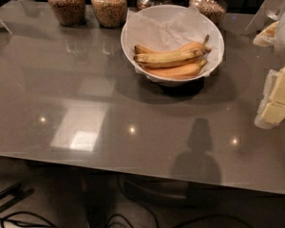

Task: Pick banana from white bowl

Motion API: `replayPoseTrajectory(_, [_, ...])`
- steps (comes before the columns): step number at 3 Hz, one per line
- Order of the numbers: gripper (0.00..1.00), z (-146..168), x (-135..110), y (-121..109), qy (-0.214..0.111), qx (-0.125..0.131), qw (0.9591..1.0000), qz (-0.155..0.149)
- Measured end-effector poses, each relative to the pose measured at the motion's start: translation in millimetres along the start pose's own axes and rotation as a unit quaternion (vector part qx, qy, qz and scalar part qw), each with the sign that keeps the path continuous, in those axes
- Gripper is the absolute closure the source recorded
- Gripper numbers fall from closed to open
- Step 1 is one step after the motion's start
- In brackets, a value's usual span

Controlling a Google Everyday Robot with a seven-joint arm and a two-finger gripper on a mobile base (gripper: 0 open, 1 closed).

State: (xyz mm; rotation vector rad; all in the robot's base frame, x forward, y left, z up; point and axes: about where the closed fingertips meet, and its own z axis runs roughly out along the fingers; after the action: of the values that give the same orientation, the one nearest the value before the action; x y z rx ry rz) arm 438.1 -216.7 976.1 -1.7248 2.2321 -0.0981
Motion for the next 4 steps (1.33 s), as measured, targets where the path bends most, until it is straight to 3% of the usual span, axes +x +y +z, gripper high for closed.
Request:
replayPoseTrajectory(2, [0.0,0,-6,-5,-0.01,0.012,0.9999,-0.006])
replayPoseTrajectory(3, [0.0,13,-27,-31,-0.051,0.027,0.9981,-0.019])
replayPoseTrajectory(4, [0.0,34,-61,-72,-0.105,0.044,0.9931,-0.028])
